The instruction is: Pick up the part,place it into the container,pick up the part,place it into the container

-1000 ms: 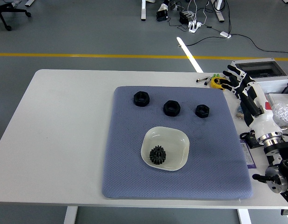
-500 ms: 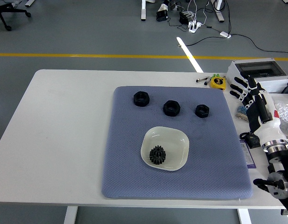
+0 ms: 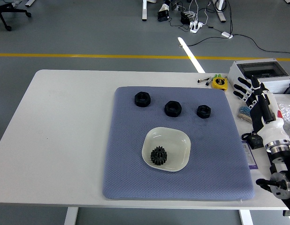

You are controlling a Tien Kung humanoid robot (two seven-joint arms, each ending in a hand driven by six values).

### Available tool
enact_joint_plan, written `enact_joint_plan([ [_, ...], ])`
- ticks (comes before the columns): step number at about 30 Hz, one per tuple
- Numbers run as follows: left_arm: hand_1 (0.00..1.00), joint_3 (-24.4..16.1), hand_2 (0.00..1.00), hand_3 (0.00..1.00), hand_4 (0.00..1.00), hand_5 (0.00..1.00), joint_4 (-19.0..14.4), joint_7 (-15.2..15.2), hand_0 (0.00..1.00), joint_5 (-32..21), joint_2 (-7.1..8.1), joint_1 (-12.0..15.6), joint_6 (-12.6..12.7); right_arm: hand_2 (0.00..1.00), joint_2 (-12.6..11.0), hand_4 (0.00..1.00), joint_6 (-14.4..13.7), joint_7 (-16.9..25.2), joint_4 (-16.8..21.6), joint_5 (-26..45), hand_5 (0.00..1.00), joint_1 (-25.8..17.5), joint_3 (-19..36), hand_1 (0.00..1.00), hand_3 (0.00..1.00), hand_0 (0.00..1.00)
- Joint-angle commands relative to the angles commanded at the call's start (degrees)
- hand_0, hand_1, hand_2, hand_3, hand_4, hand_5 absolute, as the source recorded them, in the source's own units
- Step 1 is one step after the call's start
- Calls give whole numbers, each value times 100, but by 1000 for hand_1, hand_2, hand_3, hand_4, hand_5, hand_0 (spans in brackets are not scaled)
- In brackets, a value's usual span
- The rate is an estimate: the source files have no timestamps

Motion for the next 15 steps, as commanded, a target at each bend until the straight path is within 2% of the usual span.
enact_joint_plan([
  [15,537,-5,569,563,635,616,0,1,662,11,0,-11,4,822,-18,998,-22,-33,4,-9,826,7,35,769,849,751],
])
